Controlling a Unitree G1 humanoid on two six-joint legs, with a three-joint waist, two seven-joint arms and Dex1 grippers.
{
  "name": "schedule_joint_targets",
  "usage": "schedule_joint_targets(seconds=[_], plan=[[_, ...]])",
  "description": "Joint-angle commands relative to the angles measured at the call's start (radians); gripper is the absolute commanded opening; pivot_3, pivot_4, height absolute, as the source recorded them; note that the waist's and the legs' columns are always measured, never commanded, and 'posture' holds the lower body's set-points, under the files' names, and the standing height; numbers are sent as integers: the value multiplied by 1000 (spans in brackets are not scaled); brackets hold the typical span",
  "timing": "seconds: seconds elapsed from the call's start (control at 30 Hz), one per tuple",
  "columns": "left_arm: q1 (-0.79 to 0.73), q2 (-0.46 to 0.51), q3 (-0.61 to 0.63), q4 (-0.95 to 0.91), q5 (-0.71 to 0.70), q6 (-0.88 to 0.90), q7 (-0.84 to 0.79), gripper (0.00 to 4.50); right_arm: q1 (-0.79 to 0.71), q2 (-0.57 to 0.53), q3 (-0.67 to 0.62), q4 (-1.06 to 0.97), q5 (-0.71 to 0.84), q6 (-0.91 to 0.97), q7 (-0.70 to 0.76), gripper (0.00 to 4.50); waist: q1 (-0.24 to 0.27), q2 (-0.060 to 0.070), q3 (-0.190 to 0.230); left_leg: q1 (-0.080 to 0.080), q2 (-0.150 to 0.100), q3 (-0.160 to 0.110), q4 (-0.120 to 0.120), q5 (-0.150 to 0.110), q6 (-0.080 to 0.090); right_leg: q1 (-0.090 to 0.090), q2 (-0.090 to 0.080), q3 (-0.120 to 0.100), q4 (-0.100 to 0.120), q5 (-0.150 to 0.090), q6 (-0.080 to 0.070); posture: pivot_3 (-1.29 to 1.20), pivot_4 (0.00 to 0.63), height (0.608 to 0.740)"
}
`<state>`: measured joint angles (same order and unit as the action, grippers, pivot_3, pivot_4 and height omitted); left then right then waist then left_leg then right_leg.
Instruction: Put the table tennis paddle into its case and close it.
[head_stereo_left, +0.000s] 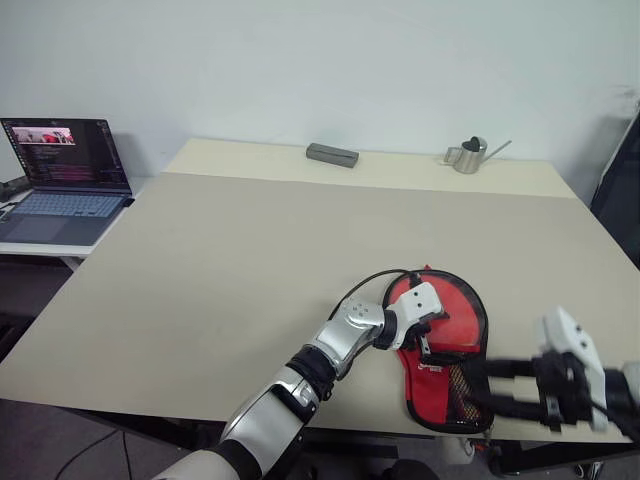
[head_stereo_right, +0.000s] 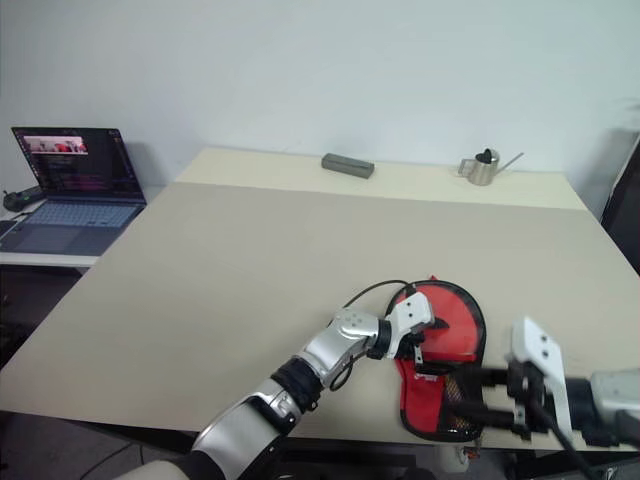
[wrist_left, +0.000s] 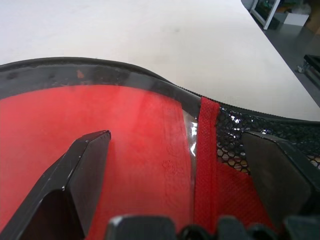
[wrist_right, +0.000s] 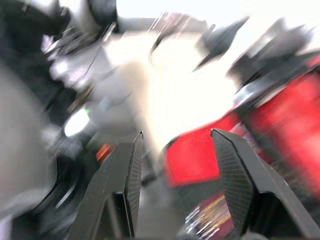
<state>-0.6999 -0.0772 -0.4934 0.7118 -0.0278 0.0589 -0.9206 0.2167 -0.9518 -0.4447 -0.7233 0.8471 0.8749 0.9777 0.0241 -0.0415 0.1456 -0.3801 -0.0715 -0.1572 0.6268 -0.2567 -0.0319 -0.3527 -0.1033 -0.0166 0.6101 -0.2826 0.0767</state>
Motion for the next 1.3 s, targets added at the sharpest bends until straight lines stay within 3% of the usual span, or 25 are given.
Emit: schedule_joint_targets(seconds=[0.03,0.13,0.27,0.37,0.67,0.83,0.97,1.2,1.3], plan=[[74,88,5,2,50,113,8,4500,-58,19,30,48,-10,-36,-35,2315,-2,6,4,0,0,0,-1,0,0,-1,0,0,0,0,1,0,150,740],[112,118,25,-232,-18,189,-55,4500,-174,39,96,159,-9,-48,-35,2315,-16,14,10,-1,-1,3,-1,2,8,-3,3,1,3,8,12,0,150,740],[134,143,51,-376,-51,254,-49,4500,-275,55,142,284,-20,-65,-13,2315,-12,25,18,-8,-3,4,-1,1,9,-12,4,3,5,8,11,0,150,740],[150,182,91,-472,-82,269,-49,4500,-339,62,176,369,-48,-98,10,2315,-7,25,21,-16,-4,5,1,2,7,-22,2,4,10,9,6,0,150,740],[282,387,440,-828,-296,377,35,4500,-596,135,285,766,-243,-327,68,2315,-18,25,41,-19,-5,7,2,3,5,-29,1,6,18,8,4,0,150,740],[305,484,577,-871,-329,376,94,4500,-733,176,320,1063,-370,-512,109,2315,-18,25,42,-19,-5,8,3,3,4,-30,0,6,18,8,3,0,150,740],[311,528,618,-920,-330,395,138,4500,-858,193,329,1318,-442,-632,149,2315,-22,25,42,-20,-5,10,3,3,4,-31,0,7,18,8,3,0,150,740],[296,577,588,-939,-285,395,194,4500,-1055,205,337,1634,-548,-790,165,2315,-27,25,42,-20,-4,17,3,3,4,-32,0,9,20,8,3,0,150,740],[317,585,586,-913,-274,381,208,4500,-1085,217,343,1657,-575,-821,174,2315,-30,25,42,-20,-4,19,3,3,4,-32,0,10,20,8,2,0,150,740]])
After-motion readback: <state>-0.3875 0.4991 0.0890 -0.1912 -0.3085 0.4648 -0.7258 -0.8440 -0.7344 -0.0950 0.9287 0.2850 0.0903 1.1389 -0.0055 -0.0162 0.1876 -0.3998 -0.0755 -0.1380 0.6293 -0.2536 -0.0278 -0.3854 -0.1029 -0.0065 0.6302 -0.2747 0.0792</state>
